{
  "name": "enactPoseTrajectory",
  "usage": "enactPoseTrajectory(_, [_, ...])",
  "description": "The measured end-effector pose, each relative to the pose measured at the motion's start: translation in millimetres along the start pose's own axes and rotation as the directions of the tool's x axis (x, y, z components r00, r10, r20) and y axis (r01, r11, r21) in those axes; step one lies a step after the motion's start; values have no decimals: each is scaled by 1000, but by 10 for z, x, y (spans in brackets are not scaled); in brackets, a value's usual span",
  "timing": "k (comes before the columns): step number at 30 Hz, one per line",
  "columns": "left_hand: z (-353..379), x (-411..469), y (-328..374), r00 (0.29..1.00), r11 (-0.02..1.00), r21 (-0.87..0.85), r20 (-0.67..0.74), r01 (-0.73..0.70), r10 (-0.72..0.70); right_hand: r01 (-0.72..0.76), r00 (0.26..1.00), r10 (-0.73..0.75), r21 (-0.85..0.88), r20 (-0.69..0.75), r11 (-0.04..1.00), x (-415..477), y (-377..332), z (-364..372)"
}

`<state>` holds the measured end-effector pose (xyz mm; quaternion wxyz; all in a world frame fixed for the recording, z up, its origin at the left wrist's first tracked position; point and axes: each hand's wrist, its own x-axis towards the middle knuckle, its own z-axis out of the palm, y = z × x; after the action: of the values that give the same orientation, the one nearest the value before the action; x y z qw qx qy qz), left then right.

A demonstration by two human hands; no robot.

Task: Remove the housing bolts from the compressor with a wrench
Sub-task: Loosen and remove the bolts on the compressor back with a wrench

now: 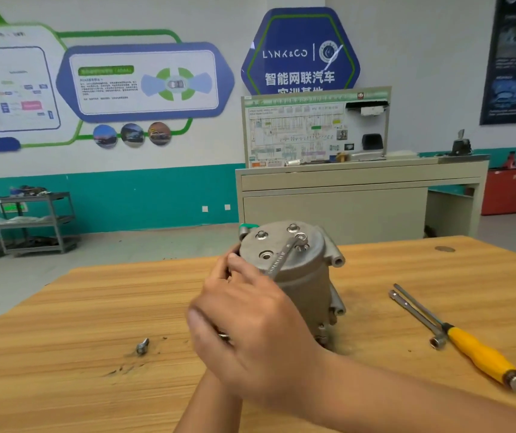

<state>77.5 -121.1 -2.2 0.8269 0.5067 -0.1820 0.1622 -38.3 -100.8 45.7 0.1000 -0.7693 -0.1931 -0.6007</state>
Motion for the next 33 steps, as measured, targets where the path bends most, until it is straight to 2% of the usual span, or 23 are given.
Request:
enactPoseTrajectory(2, [-37,-10,34,999,997,53,3,-50,50,-110,989,117,89,-85,990,-282,90,-415])
enactPoseTrajectory(4, [-61,-22,111,995,988,117,39,-97,93,-282,934,310,168,-175,945,-393,251,-787])
enactPoseTrajectory(7, [-73,-19,135,994,985,147,76,-90,79,-385,860,406,129,-310,914,-410,516,-1064])
enactPoseTrajectory(11, [-106,21,151,995,983,168,70,-77,66,-579,728,559,82,-397,811,-167,1059,-1180])
enactPoseTrajectory(13, [-137,43,167,998,984,174,59,-45,36,-715,656,689,38,-309,698,106,1443,-1084])
enactPoseTrajectory(16, [-155,68,174,999,983,182,32,-2,-4,-825,541,840,-231,-52,517,561,2033,-801])
enactPoseTrajectory(18, [-156,78,175,999,981,192,30,5,-11,-796,459,884,-401,89,454,813,2236,-564])
enactPoseTrajectory(20, [-154,76,180,999,982,190,32,4,-10,-729,412,891,-517,191,448,963,2286,-338])
enactPoseTrajectory(23, [-122,63,189,997,983,185,71,-17,4,-650,405,857,-559,318,515,1042,2285,-33])
enactPoseTrajectory(26, [-22,42,215,986,981,180,160,-71,42,-587,391,844,-607,367,536,1023,2188,175])
enactPoseTrajectory(30, [147,-16,204,975,984,146,208,-104,72,-530,426,779,-571,460,627,1006,2027,366])
enactPoseTrajectory(33, [215,-71,181,975,984,134,203,-119,91,-379,524,656,-541,544,751,994,1820,500])
